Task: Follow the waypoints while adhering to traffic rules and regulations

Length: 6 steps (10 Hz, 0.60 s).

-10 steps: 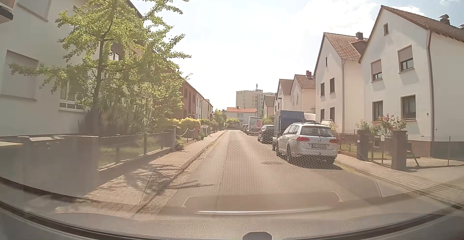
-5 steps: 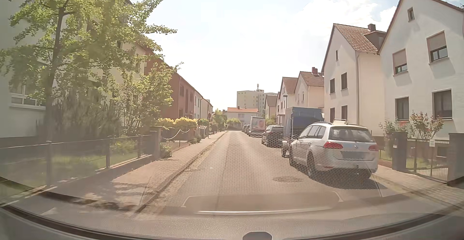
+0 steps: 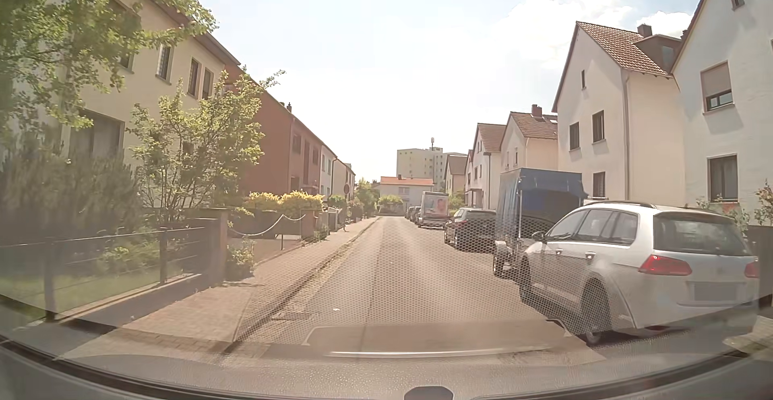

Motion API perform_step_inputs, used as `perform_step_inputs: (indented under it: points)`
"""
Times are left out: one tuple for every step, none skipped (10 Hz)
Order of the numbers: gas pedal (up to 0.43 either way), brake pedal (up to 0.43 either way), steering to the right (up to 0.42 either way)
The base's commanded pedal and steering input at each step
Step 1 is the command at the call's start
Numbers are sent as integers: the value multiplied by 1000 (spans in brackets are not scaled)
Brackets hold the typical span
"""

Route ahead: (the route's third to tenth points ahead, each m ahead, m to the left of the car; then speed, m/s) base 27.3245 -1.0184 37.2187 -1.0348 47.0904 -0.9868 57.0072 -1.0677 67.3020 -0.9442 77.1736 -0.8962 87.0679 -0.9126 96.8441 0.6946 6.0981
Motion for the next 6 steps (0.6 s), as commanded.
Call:
perform_step_inputs:
  points:
    - [28,0,-5]
    - [28,0,-3]
    - [28,0,-1]
    - [28,0,-1]
    - [28,0,-2]
    - [28,0,-2]
